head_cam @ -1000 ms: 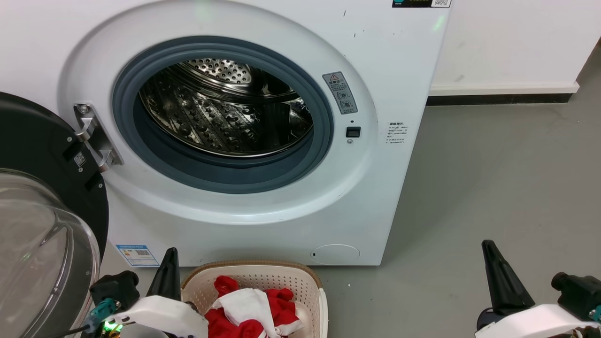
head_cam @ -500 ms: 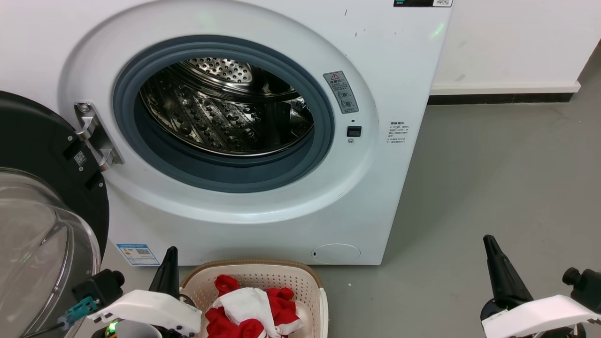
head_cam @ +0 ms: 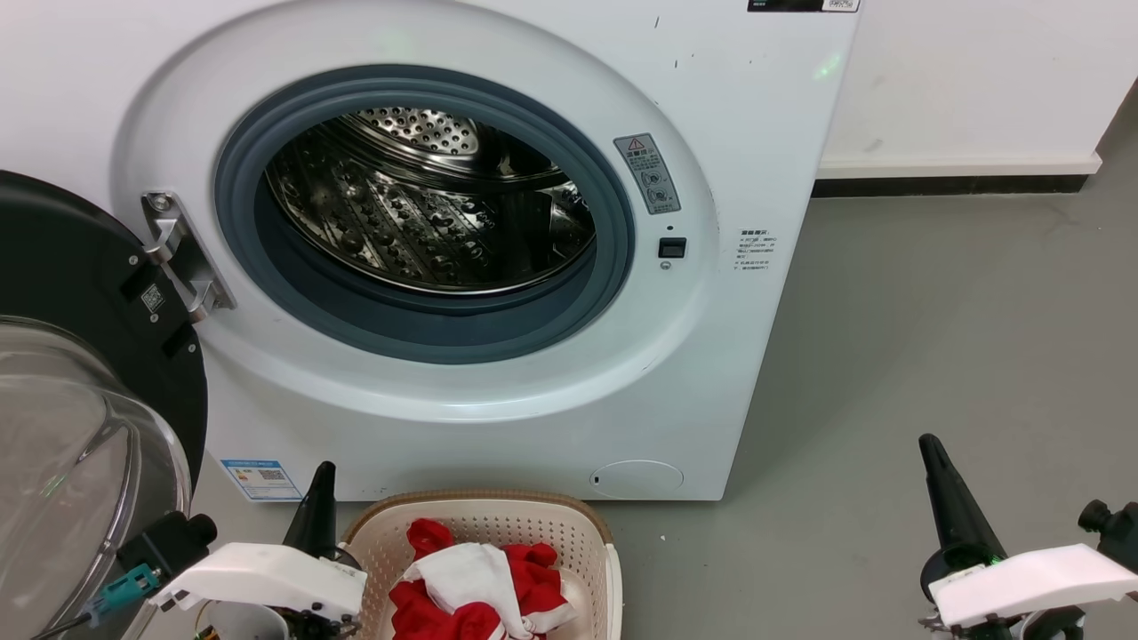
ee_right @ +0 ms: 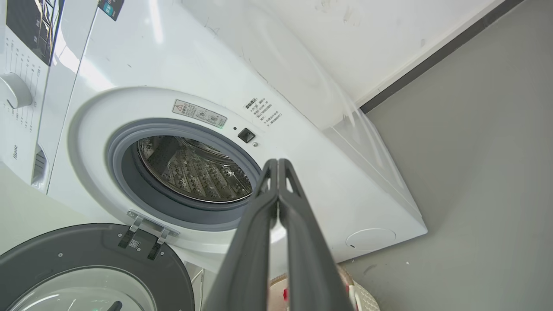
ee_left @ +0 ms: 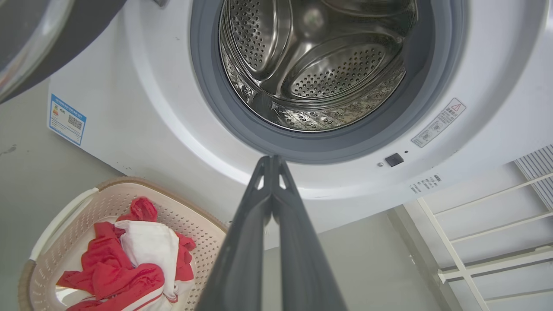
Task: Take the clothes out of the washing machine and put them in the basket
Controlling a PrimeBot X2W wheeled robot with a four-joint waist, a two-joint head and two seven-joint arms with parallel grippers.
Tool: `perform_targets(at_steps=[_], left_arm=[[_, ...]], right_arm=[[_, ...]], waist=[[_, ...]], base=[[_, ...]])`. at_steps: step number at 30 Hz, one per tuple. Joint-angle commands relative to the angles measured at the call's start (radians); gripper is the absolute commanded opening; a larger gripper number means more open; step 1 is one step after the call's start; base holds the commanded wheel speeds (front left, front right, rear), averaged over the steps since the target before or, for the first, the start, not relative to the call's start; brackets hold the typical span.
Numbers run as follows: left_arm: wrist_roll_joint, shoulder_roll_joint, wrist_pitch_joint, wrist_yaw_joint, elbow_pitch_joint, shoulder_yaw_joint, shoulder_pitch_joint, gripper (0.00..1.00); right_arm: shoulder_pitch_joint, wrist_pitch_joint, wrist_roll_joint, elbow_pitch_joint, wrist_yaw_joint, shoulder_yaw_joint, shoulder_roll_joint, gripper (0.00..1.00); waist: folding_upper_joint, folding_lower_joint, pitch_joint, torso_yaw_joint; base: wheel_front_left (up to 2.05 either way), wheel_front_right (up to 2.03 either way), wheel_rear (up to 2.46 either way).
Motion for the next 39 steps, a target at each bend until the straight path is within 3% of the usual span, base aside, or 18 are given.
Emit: perform_targets(at_steps=[1, 39], left_arm=[[-0.03, -0.002, 0.005, -0.008, -0.007, 0.01, -0.03, 0.0], [-0.422, -0.034, 0.066, -0.079, 0.041, 0.076, -0.065, 0.0]], right_arm=[[-0.027, 0.003, 0.033, -0.002, 0.0, -0.003, -0.008, 0.0], [-0.098, 0.047, 0.443, 0.099, 0.0, -0.031, -0.008, 0.0]], waist=[[-0.0001, -0.0001, 0.0, 0.0], [-0.0001, -0.0001, 0.007, 0.005]], base=[[0.0, 0.0, 0.0], [0.0, 0.0, 0.0]])
